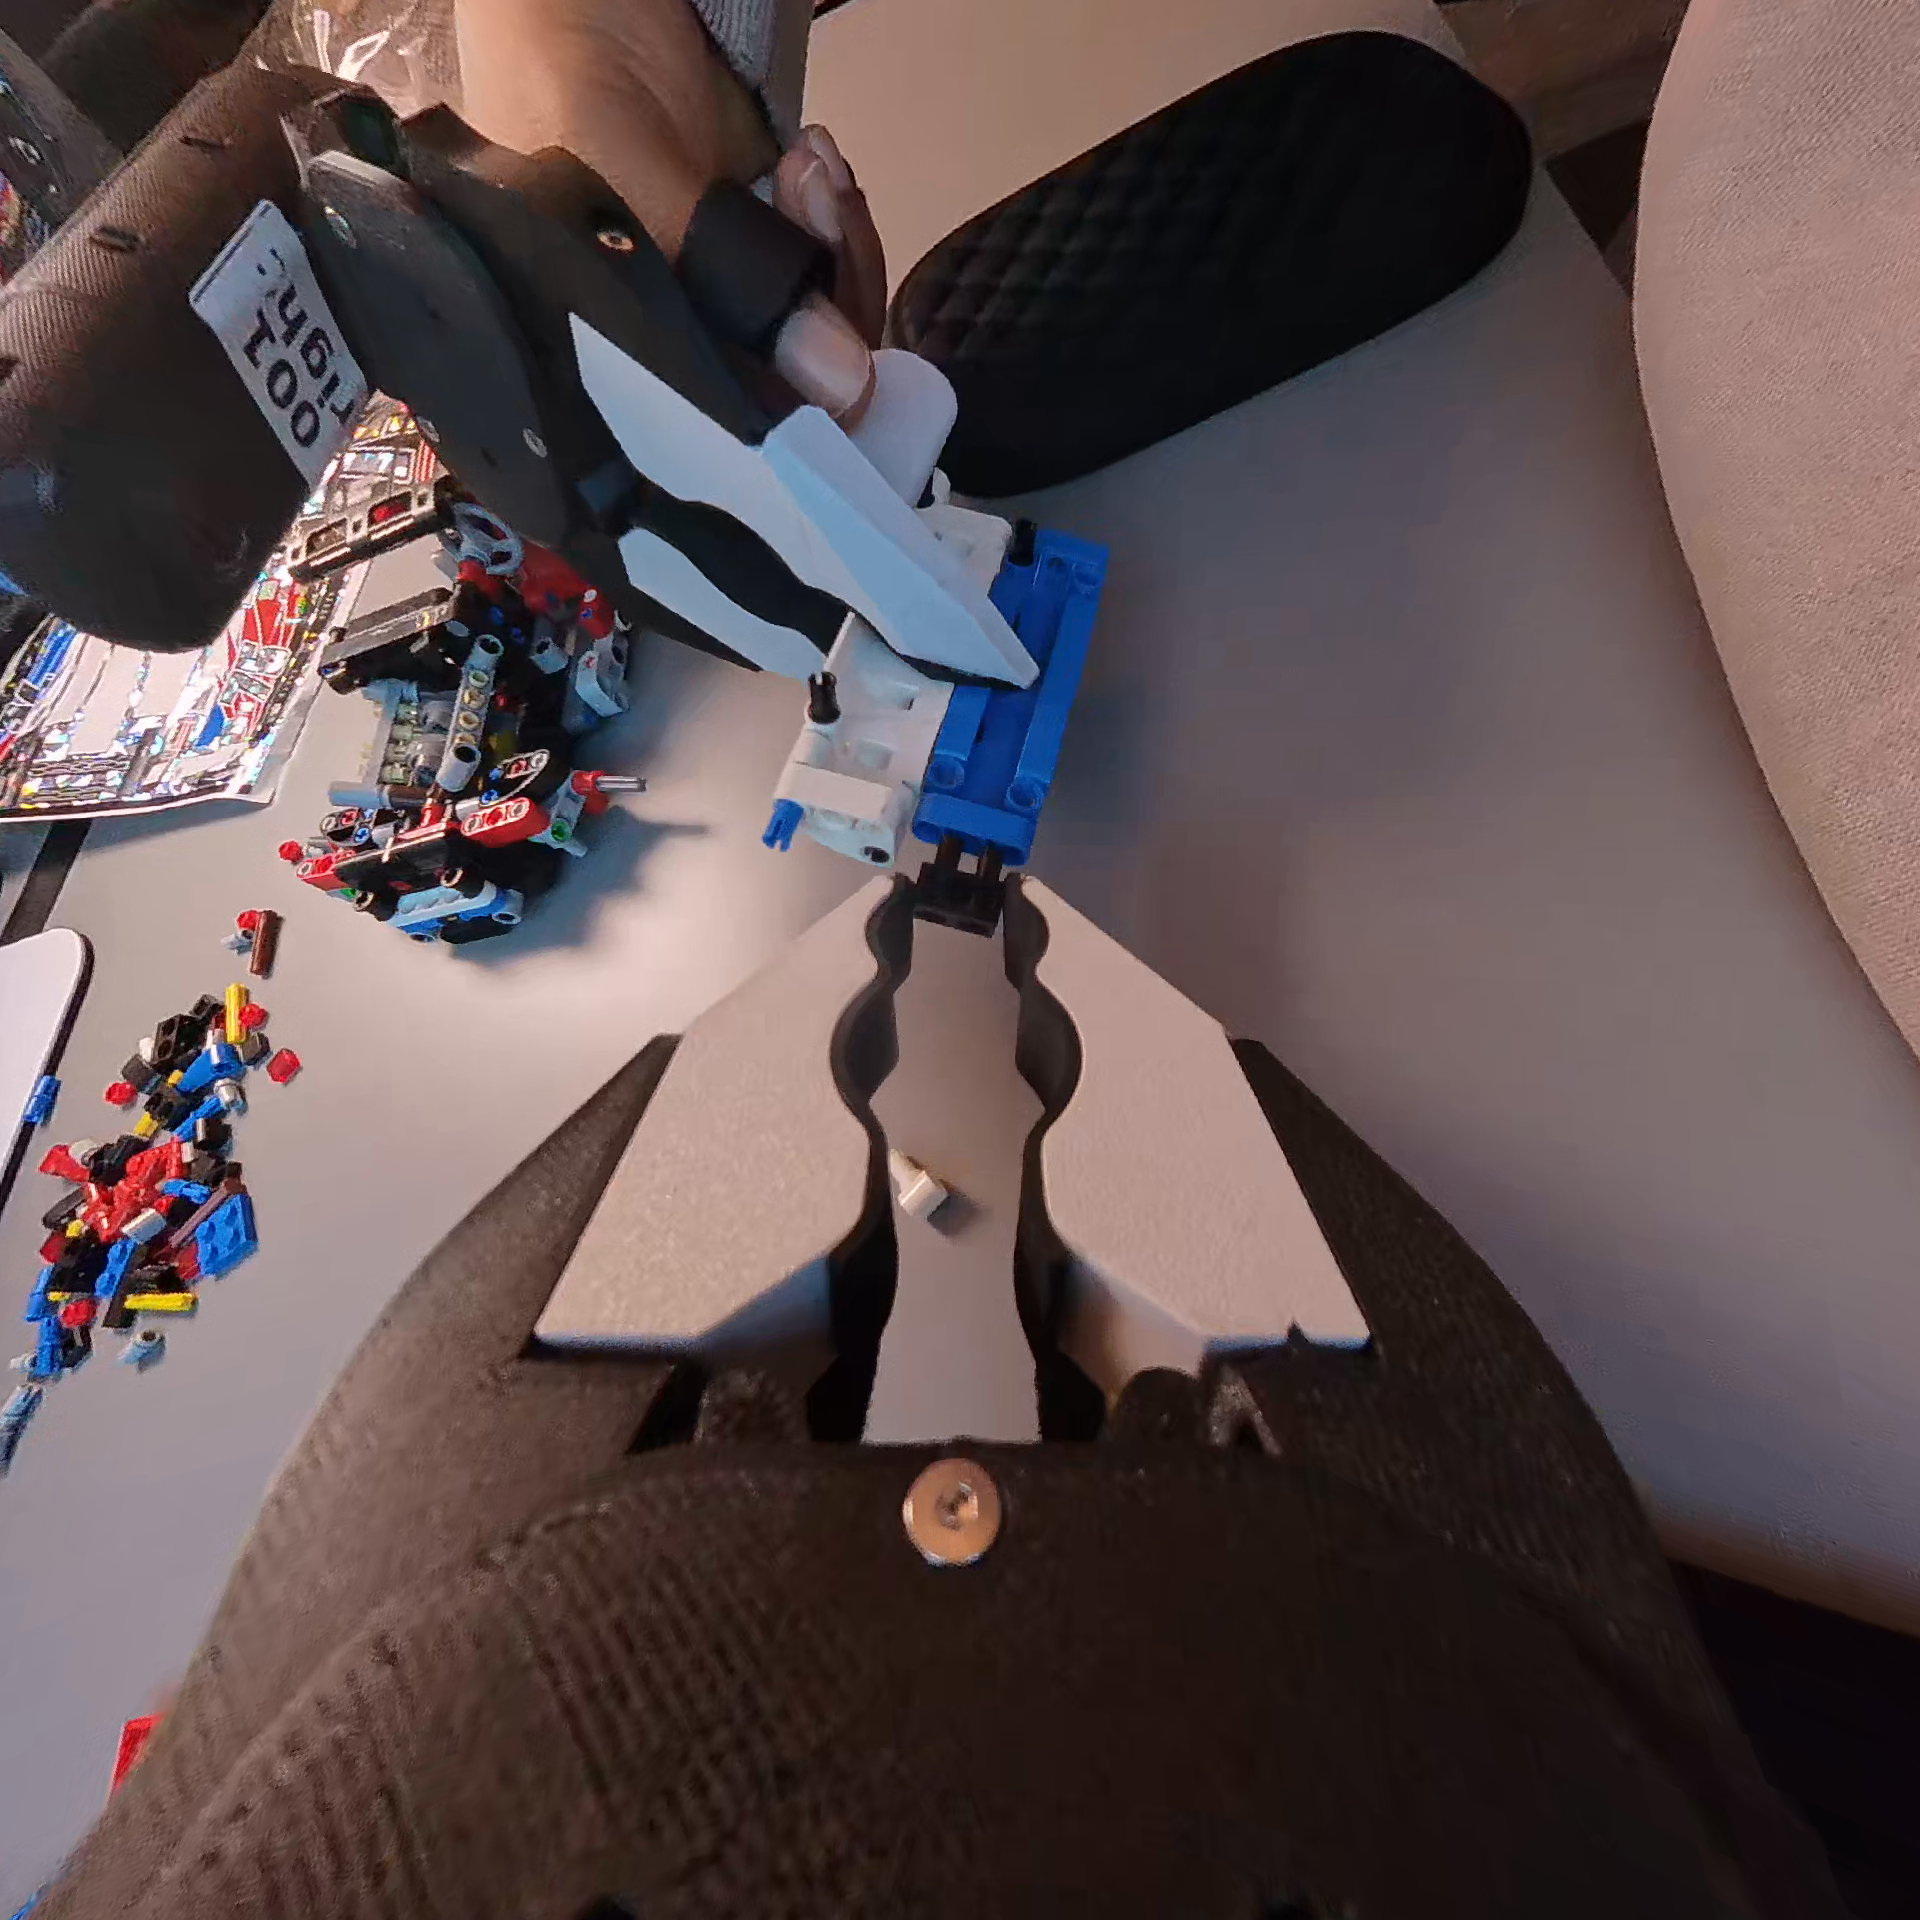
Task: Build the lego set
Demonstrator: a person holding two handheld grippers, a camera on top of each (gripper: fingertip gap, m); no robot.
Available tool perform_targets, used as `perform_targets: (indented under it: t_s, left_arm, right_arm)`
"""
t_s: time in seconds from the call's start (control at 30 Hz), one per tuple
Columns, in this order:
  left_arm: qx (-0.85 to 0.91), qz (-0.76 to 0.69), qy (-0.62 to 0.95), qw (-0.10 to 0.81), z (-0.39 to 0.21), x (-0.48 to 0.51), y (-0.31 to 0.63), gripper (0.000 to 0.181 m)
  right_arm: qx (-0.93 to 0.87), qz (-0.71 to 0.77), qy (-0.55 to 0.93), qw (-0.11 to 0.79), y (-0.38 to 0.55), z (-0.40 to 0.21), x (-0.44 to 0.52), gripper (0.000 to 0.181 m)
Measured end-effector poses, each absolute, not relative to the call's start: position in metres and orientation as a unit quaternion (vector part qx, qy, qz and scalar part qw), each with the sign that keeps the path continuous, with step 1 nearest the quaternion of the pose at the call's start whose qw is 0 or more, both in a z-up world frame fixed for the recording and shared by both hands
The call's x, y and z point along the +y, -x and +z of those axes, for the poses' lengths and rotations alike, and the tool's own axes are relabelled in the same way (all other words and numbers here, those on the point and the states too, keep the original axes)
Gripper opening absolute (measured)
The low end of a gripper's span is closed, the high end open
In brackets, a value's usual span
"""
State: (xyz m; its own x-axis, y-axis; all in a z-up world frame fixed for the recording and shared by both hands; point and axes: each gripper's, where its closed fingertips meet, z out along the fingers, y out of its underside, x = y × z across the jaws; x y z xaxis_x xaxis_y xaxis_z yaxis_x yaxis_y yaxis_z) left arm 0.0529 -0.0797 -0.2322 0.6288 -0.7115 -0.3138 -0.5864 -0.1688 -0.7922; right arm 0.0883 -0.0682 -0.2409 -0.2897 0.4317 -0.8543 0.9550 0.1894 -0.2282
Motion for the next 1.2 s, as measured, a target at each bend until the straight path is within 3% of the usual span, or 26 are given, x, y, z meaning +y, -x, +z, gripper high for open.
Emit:
perform_targets:
  t_s: [0.67,0.93,1.2]
  left_arm:
    - [0.445,-0.069,0.737,0.504,-0.230,-0.083,-0.062,0.015]
    - [0.424,-0.109,0.804,0.403,-0.266,-0.088,-0.057,0.015]
    - [0.415,-0.120,0.816,0.385,-0.269,-0.087,-0.056,0.016]
  right_arm:
    - [0.673,-0.429,-0.490,0.351,-0.098,-0.242,-0.078,0.007]
    - [0.693,-0.396,-0.508,0.324,-0.103,-0.251,-0.068,0.007]
    - [0.694,-0.413,-0.511,0.294,-0.104,-0.248,-0.061,0.007]
